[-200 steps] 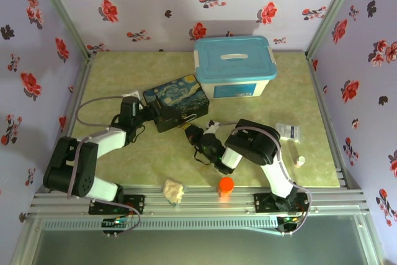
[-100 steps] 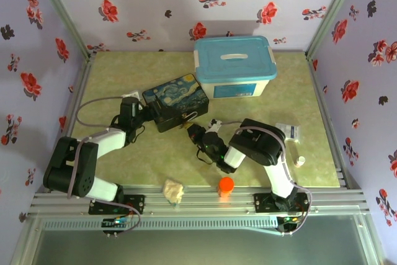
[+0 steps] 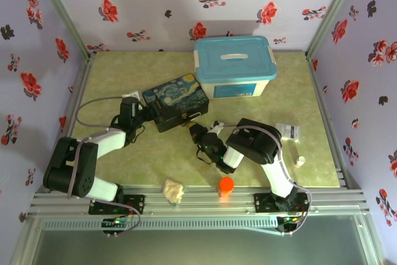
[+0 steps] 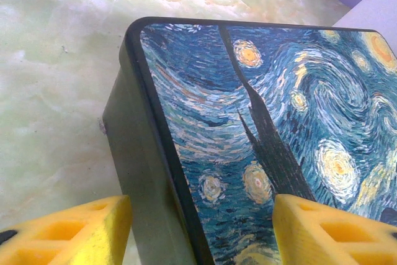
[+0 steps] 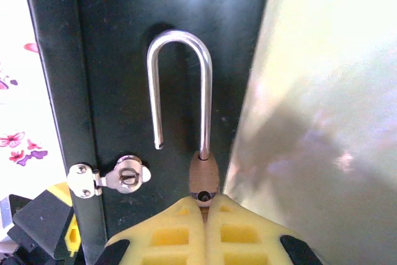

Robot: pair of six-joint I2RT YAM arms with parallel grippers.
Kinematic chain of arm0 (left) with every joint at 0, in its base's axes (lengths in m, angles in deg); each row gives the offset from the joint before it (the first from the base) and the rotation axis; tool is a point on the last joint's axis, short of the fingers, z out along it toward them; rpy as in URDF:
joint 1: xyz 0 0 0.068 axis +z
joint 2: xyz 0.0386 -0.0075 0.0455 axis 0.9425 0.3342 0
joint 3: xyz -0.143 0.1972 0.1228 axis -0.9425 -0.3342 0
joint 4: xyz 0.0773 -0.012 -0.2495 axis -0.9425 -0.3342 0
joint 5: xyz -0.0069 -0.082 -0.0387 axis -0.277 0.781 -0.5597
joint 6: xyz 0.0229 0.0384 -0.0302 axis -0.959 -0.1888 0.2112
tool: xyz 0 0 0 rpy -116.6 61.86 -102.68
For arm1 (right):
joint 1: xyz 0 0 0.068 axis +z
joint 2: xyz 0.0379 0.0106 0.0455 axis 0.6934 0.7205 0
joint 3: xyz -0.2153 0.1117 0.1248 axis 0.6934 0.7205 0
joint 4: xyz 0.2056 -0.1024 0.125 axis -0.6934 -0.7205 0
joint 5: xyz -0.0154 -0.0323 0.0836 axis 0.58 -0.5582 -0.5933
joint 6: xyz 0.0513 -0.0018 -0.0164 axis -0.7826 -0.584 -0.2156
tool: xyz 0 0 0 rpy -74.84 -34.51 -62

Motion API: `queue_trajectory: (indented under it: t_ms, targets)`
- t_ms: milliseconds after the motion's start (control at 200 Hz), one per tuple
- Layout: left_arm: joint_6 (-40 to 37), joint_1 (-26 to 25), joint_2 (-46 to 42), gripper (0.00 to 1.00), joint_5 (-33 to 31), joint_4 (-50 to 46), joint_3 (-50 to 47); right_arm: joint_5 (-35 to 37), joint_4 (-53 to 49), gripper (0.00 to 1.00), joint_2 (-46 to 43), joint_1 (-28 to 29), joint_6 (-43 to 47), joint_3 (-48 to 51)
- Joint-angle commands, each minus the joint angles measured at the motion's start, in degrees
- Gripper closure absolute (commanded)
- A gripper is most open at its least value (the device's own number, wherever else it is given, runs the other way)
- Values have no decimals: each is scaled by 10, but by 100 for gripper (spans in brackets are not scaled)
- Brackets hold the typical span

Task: Unlock the padlock with the key

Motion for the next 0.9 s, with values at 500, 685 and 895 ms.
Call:
queue_trajectory:
  t_ms: [500, 685, 895]
  targets:
    - [-19, 8, -99, 29, 16, -151, 30, -402, -618, 100, -202, -172, 286, -21]
    - [-20, 9, -135, 29, 22, -169, 25, -450, -755, 100, -253, -238, 383, -44]
    - [-23, 8, -143, 29, 30, -177, 18, -309, -858, 59, -274, -184, 442, -141]
